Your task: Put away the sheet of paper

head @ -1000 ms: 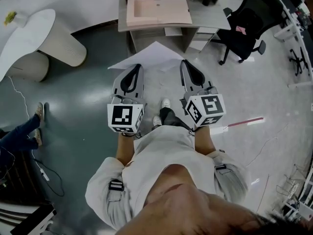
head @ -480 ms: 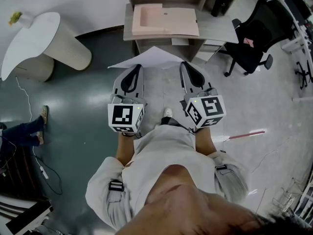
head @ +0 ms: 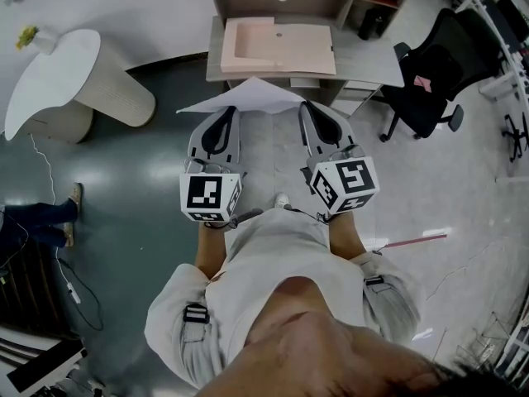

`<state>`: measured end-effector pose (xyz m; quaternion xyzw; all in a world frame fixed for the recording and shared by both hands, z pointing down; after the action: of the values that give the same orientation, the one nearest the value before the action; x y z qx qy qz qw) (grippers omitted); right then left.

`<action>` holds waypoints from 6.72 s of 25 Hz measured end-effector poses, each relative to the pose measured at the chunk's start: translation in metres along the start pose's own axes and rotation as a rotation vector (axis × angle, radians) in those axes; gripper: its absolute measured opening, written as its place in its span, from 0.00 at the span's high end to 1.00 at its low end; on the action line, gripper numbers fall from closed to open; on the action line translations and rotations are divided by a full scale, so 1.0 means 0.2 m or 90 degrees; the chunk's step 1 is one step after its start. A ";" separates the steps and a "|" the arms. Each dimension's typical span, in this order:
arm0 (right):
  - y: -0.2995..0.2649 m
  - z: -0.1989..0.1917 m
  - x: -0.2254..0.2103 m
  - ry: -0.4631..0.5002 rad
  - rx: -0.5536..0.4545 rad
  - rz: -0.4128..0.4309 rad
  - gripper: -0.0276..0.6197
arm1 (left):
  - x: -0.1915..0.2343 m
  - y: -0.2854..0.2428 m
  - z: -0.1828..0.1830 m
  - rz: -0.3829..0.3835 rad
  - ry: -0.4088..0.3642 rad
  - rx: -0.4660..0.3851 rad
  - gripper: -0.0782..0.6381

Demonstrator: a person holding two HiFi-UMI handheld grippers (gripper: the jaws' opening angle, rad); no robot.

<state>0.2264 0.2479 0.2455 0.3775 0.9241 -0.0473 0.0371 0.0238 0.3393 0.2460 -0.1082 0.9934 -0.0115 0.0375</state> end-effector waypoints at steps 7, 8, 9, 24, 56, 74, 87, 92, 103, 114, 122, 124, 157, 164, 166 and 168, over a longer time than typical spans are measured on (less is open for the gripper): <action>-0.12 0.01 -0.07 -0.004 0.003 0.007 0.93 | 0.05 -0.12 -0.01 0.005 0.000 0.007 0.87; -0.14 0.01 -0.08 -0.004 0.004 0.007 0.93 | 0.07 -0.14 -0.01 0.005 0.000 0.007 0.87; -0.17 0.01 -0.08 -0.004 0.005 0.006 0.93 | 0.08 -0.16 -0.01 0.004 0.000 0.009 0.87; -0.69 0.03 -0.11 0.013 0.006 -0.043 0.93 | 0.54 -0.57 -0.07 -0.048 0.012 0.004 0.87; -1.40 0.02 -0.05 0.061 0.049 -0.078 0.93 | 1.15 -1.00 -0.21 -0.106 0.060 0.001 0.87; -1.95 0.08 -0.49 0.045 0.035 0.007 0.93 | 1.30 -1.58 -0.16 -0.040 0.025 0.028 0.87; -2.18 -0.02 -0.75 0.019 0.101 0.054 0.93 | 1.31 -1.90 -0.28 -0.005 0.062 0.066 0.87; -2.22 -0.11 -0.81 0.004 0.122 0.054 0.93 | 1.29 -1.99 -0.39 -0.038 0.056 0.072 0.87; -2.30 -0.37 -0.87 -0.028 0.181 0.011 0.93 | 1.31 -2.14 -0.67 -0.114 0.077 0.105 0.87; -2.45 -0.61 -0.91 -0.042 0.247 -0.043 0.93 | 1.43 -2.29 -0.93 -0.190 0.114 0.145 0.87; -2.49 -0.81 -0.96 -0.073 0.309 -0.100 0.93 | 1.49 -2.36 -1.09 -0.239 0.142 0.172 0.87; -2.50 -0.85 -0.98 -0.080 0.319 -0.111 0.93 | 1.49 -2.38 -1.13 -0.245 0.147 0.178 0.87; -2.49 -1.50 -1.52 -0.109 0.524 -0.197 0.93 | 1.31 -2.62 -1.40 -0.272 0.137 0.290 0.87; -2.51 -1.63 -1.55 -0.065 0.567 -0.196 0.93 | 1.28 -2.66 -1.51 -0.270 0.128 0.312 0.87; -2.52 -1.68 -1.55 -0.046 0.583 -0.198 0.93 | 1.27 -2.67 -1.54 -0.273 0.133 0.320 0.87; -2.53 -1.71 -1.55 -0.035 0.597 -0.201 0.93 | 1.26 -2.67 -1.56 -0.277 0.136 0.327 0.87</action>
<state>0.0817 -0.2872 0.6478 0.2073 0.8481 -0.4727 -0.1201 -0.1323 -0.2323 0.5562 -0.3029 0.9100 -0.2798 -0.0439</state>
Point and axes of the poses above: the fingertips, and each gripper's own axes: y backward along the fingers, x to its left, z out of its top, the point moved 10 cm from there along y, backward along the fingers, and after that the axes turned 8 degrees about -z, right-handed, at the moved point
